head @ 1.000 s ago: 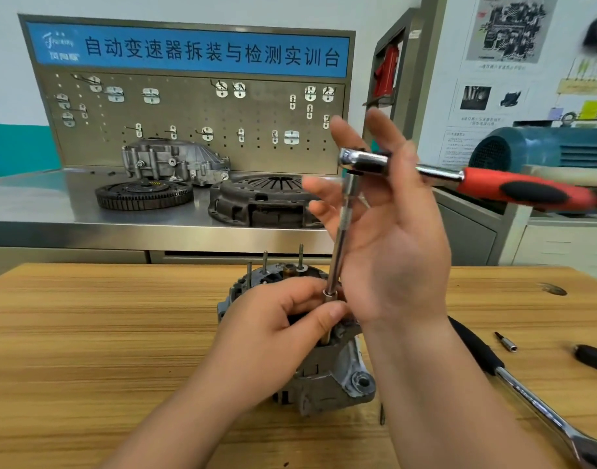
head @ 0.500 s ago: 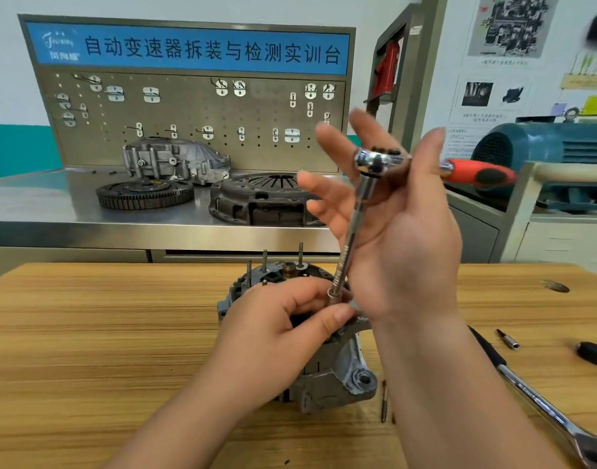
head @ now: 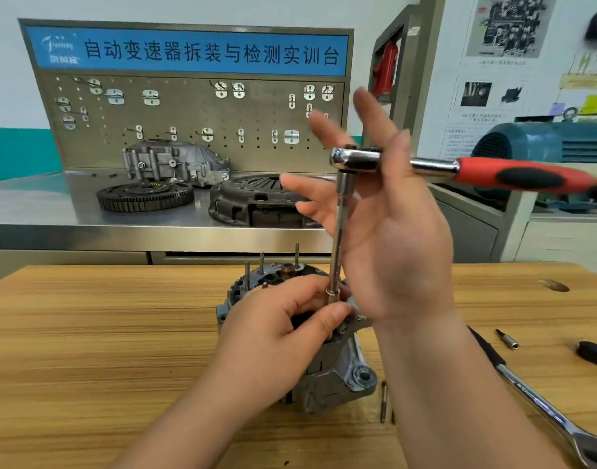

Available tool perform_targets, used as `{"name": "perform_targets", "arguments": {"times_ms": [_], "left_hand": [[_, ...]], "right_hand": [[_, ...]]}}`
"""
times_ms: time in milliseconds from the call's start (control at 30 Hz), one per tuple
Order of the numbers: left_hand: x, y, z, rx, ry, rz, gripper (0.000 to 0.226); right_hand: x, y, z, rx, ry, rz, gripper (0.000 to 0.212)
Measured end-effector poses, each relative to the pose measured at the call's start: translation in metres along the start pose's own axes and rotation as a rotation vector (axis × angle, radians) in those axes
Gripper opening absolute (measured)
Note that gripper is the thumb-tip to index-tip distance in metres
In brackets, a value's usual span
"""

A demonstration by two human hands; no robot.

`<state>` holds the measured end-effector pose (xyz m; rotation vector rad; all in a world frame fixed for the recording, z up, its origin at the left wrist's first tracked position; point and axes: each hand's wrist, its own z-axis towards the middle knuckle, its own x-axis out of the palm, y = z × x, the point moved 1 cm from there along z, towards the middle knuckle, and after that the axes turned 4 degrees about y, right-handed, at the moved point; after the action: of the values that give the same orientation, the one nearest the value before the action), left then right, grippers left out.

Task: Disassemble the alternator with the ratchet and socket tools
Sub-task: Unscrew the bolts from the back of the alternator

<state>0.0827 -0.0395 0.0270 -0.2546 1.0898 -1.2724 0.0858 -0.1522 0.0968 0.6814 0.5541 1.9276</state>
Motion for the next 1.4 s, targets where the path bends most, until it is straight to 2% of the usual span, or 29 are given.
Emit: {"name": "perform_targets", "arguments": {"times_ms": [100,200,300,433,567,633,733,833,900,1000,1067,1200,1300,1400], "left_hand": [[-0.0008,-0.0013,0.0002,0.008,0.005,0.020,0.012],[0.0005,-0.0015,0.0002,-0.052,-0.038,-0.036,0.009],[0.0015,-0.0012,0.0012,-0.076,-0.067,-0.022,0.018],[0.0001,0.0016,0.0012,-0.025,-0.043,-0.002,0.004],[0.0000,0.0017,-0.0005,-0.010,-0.022,-0.009,0.015],[0.0008,0.0025,-0.0001,-0.023,-0.038,-0.027,0.010],[0.0017,0.0025,0.0011,-0.041,-0.081,-0.046,0.008],[0.0016,0.0007,0.0016,-0.043,-0.102,-0.038,0.011],[0.0017,0.0026,0.0011,-0.031,-0.106,-0.038,0.010],[0.0018,0.0017,-0.0009,0.026,-0.097,0.043,0.022],[0.0021,0.0005,-0.0013,0.038,-0.085,0.097,0.025],[0.0018,-0.0004,-0.0007,0.002,-0.099,0.061,0.004],[0.0024,-0.0003,-0.0002,-0.028,-0.147,0.027,0.018],[0.0028,0.0029,-0.0003,-0.029,-0.147,0.014,0.028]], "right_hand": [[0.0003,-0.0026,-0.0017,0.081,-0.008,0.037,0.051],[0.0038,-0.0002,-0.0010,-0.058,-0.025,-0.050,0.033],[0.0059,0.0017,-0.0007,-0.183,-0.008,-0.166,0.031],[0.0020,-0.0010,0.0002,-0.034,-0.043,0.022,0.032],[0.0002,-0.0024,-0.0013,0.146,-0.046,0.126,0.052],[0.0019,-0.0026,-0.0023,0.097,-0.053,0.090,0.045],[0.0055,0.0020,-0.0015,-0.111,-0.063,-0.062,0.028],[0.0068,0.0014,-0.0012,-0.213,-0.041,-0.098,0.029],[0.0060,-0.0003,-0.0009,-0.127,-0.031,0.007,0.030],[0.0018,-0.0033,-0.0011,0.036,-0.017,0.119,0.048],[0.0012,-0.0034,-0.0017,0.074,-0.023,0.126,0.054],[0.0044,0.0000,-0.0020,-0.077,-0.035,-0.001,0.028],[0.0074,0.0014,-0.0026,-0.207,-0.010,-0.102,0.024],[0.0090,-0.0013,-0.0020,-0.139,0.003,-0.003,0.022]]}}
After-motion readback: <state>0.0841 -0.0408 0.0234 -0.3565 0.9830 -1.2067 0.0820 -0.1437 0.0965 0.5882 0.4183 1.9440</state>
